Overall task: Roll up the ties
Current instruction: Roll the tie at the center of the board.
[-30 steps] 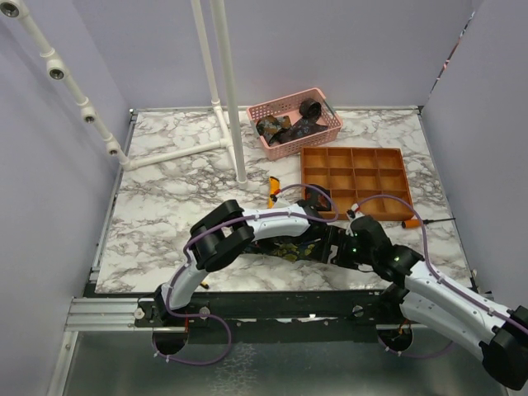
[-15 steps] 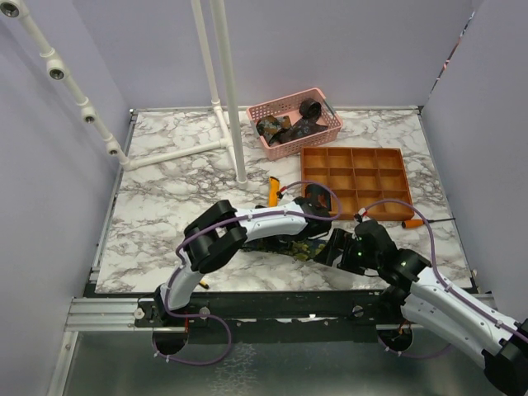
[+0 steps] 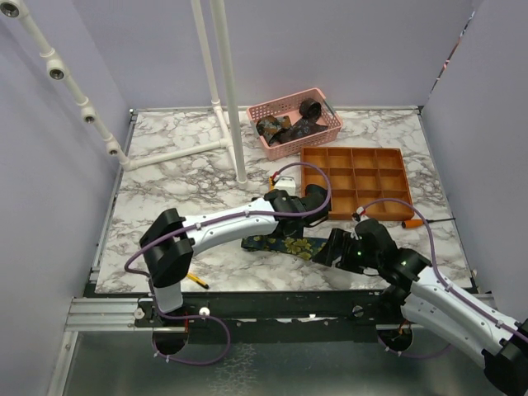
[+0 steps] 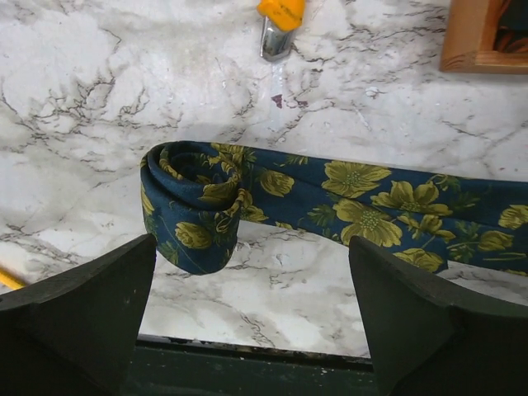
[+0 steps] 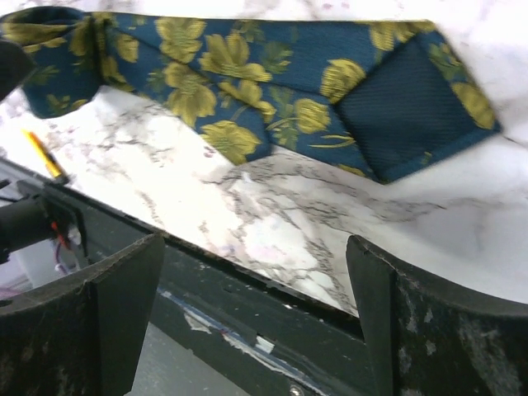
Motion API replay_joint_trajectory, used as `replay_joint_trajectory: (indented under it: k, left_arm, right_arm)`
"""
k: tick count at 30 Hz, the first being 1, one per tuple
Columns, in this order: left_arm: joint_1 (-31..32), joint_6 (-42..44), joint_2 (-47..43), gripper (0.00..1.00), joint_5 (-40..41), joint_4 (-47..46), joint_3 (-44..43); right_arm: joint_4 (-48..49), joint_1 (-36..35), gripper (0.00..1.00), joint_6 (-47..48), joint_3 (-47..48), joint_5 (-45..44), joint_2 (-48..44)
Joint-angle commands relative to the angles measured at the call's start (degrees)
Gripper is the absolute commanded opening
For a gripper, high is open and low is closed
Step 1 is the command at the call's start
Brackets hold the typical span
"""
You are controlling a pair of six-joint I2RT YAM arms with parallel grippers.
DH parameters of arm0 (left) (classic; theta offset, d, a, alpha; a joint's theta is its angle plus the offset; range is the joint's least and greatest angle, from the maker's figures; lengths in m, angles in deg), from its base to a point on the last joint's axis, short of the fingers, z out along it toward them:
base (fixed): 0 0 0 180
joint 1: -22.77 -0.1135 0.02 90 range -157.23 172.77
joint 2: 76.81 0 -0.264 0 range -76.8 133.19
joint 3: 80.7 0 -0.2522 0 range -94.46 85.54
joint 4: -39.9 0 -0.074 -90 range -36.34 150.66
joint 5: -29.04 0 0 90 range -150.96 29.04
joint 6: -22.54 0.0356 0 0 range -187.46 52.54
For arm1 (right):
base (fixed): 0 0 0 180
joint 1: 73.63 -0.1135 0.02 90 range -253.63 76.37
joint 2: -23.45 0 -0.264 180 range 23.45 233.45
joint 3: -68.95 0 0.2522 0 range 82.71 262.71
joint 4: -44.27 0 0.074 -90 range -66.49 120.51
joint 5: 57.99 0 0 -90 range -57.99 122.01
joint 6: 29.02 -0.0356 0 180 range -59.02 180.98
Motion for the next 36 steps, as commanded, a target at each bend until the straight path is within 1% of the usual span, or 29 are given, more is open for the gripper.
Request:
replay_joint_trajectory:
  k: [1,3,4,5,9,11,13,15,19,21,25,27,30,33,36]
  left_arm:
    - [-0.8,0.7,-9.4,0.99,-1.5,-4.0,5.3]
    - [-3.1,1.4,-17.0,0.99,-1.8,-8.1,11.2]
    - [-5.1,2.3,-21.6,0.99,-2.7,-12.7,14.7]
    - [-7.4,3.5,-26.2,0.99,-4.8,-16.5,19.1]
    - [-20.8,7.6,-45.7,0.99,-16.7,-34.1,36.3]
    - [-26.2,9.4,-52.5,0.99,-21.5,-39.6,42.9]
    - [-30.1,11.0,-56.1,0.99,-24.7,-42.2,47.1]
    - [-32.6,12.7,-57.5,0.99,-26.9,-43.2,49.8]
    - [-36.3,15.1,-56.2,0.99,-31.5,-44.6,52.8]
    - [-37.3,16.2,-55.2,0.99,-33.6,-45.3,53.2]
    - [-38.3,17.9,-53.9,0.99,-34.8,-46.1,53.4]
    - [-38.7,18.5,-53.0,0.99,-35.5,-46.5,53.6]
    - [-38.8,19.0,-51.5,0.99,-38.7,-48.2,54.3]
    - [-38.9,19.4,-50.0,0.99,-41.5,-50.0,54.8]
    - [-38.9,19.5,-49.0,0.99,-44.8,-52.6,55.7]
  right_arm:
    - [8.0,0.0,0.95,2.8,4.0,6.8,2.8]
    - [10.5,-0.6,0.95,2.8,6.0,7.7,6.5]
    - [11.8,-1.3,0.94,2.8,7.1,7.7,8.4]
    - [13.3,-2.4,0.94,2.6,8.2,7.5,10.7]
    - [17.2,-9.6,0.93,2.5,14.4,3.5,21.6]
    - [18.4,-12.3,0.93,2.8,17.8,1.9,28.0]
    - [19.7,-13.1,0.92,2.4,20.6,1.2,33.7]
    - [21.3,-13.4,0.91,2.1,23.0,0.6,39.4]
    - [22.1,-14.0,0.88,2.5,29.3,0.6,48.3]
    - [22.0,-14.1,0.87,2.8,31.7,0.7,51.6]
    - [21.0,-14.1,0.83,2.9,34.4,0.2,56.3]
    - [20.0,-14.1,0.80,2.4,34.7,-1.1,57.7]
    - [18.6,-13.7,0.75,2.3,33.4,-3.6,58.3]
    - [20.2,-12.1,0.71,1.5,29.6,-3.3,56.9]
    - [21.4,-11.3,0.69,2.0,27.1,-2.9,55.2]
